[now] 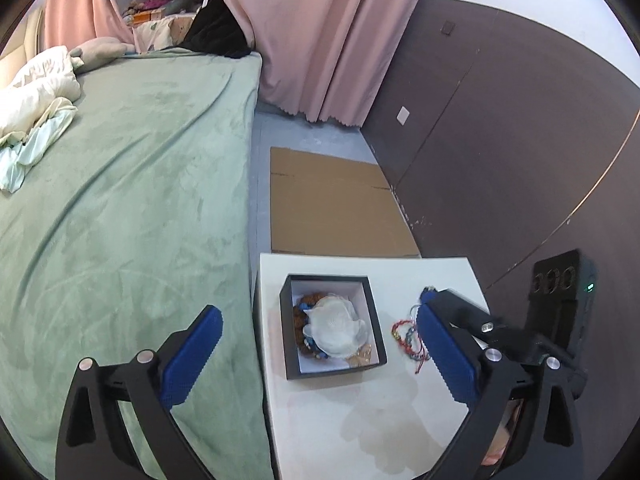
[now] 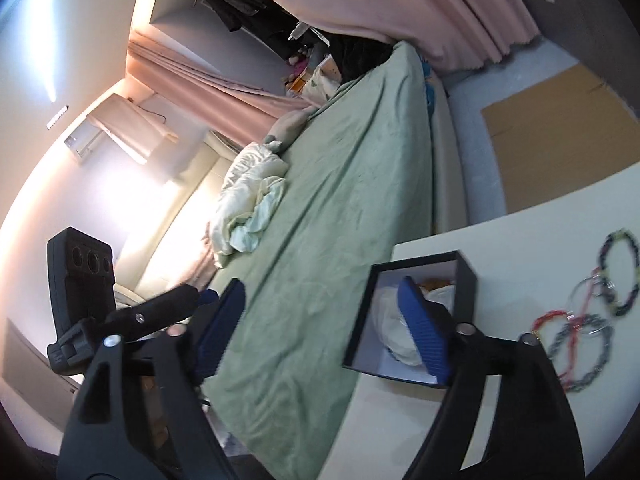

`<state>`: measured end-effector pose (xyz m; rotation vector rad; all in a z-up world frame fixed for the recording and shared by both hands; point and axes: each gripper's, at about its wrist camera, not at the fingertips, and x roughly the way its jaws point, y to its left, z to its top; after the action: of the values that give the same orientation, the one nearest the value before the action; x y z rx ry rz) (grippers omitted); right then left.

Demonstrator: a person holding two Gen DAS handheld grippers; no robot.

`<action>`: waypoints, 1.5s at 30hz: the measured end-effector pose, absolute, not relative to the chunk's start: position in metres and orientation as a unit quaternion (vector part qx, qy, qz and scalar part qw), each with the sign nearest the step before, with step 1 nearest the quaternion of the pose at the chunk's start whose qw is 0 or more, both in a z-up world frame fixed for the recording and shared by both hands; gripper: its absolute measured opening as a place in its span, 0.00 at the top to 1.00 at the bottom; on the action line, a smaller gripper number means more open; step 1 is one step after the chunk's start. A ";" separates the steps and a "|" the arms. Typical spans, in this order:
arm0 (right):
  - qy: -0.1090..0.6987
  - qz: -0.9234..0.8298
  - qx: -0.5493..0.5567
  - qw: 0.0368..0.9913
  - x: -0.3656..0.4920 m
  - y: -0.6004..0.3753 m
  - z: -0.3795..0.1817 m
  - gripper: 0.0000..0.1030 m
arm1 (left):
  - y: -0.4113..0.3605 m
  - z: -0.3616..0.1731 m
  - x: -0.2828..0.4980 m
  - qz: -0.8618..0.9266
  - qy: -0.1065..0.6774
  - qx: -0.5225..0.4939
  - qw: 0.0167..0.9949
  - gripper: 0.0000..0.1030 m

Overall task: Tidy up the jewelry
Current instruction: 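Drop the chain and cloth flower into the black box, opening both grippers, then grasp the red cord bracelet with the left gripper and lift it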

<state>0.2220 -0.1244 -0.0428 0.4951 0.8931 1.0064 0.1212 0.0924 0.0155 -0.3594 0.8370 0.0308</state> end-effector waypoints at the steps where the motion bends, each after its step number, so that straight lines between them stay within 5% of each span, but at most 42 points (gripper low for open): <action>1: 0.407 0.459 0.223 0.758 0.222 -0.130 -0.041 0.16 | 0.091 0.014 0.121 0.016 0.405 -0.172 0.898 0.08; 27: 0.469 0.323 0.288 0.770 0.264 -0.286 -0.071 0.15 | -0.019 -0.025 0.177 -0.055 0.445 -0.148 0.881 0.08; 45: 0.476 0.289 0.280 0.782 0.269 -0.323 -0.071 0.15 | -0.108 -0.119 0.233 -0.095 0.537 -0.114 0.830 0.72</action>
<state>0.2689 -0.3225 -0.0713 0.6054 1.0270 0.6245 0.2326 -0.1078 -0.1191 -0.2416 1.1396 -0.2013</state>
